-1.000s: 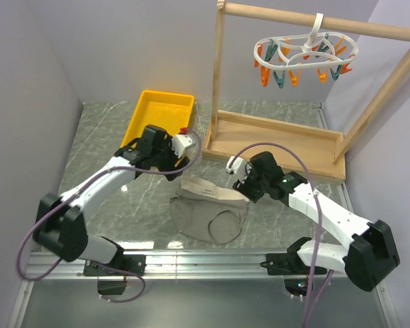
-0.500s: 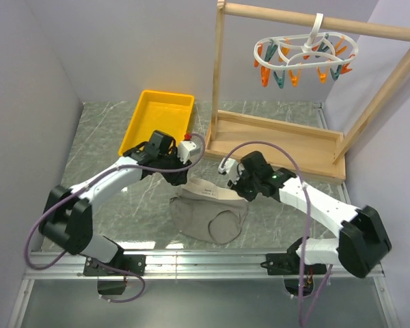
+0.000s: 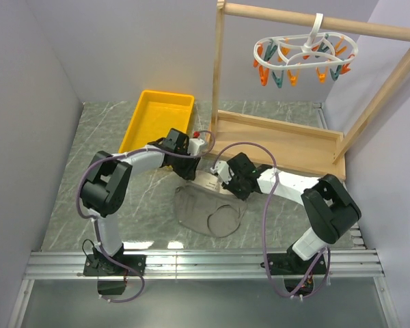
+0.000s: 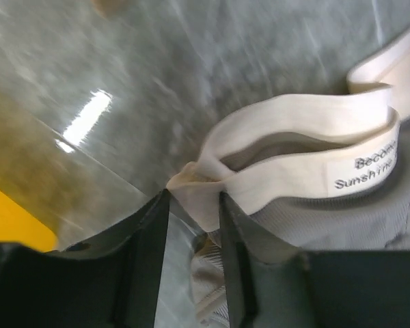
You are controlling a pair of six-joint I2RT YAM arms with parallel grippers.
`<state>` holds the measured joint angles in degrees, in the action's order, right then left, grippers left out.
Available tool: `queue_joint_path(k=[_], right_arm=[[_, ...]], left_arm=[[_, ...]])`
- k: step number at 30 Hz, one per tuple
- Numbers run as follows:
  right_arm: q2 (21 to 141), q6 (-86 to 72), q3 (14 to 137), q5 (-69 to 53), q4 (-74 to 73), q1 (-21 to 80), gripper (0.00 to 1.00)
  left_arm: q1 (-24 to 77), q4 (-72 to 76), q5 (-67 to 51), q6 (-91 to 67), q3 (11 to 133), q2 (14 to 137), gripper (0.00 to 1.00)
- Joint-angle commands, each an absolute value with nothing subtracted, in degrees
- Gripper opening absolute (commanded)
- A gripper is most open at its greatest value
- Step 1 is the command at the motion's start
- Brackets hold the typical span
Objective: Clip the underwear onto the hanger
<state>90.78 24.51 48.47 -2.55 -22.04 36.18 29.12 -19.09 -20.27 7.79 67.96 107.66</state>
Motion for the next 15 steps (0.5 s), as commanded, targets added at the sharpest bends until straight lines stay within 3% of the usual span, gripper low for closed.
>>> queue_joint_path(k=[1, 4, 7, 10, 15], right_arm=[[90.62, 23.82, 48.6, -0.35, -20.74, 34.19, 0.31], [86.23, 22.6, 50.27, -1.31, -22.76, 33.93, 0.37], [77.73, 21.63, 51.5, -2.98, -23.82, 33.93, 0.51], [71.57, 20.14, 52.47, -3.43, -24.7, 33.93, 0.57], [59.87, 17.06, 52.73, -1.23, -23.29, 33.31, 0.64]], left_arm=[[26.38, -14.85, -23.17, 5.54, 70.66, 109.86, 0.42], [23.04, -15.38, -28.98, 5.8, 69.71, 106.71, 0.54], [21.18, -16.44, -37.15, 8.34, 65.93, 96.38, 0.63], [21.01, -16.44, -39.46, 10.9, 61.55, 86.45, 0.71], [21.53, -11.0, -38.07, 7.83, 56.43, 73.93, 0.75]])
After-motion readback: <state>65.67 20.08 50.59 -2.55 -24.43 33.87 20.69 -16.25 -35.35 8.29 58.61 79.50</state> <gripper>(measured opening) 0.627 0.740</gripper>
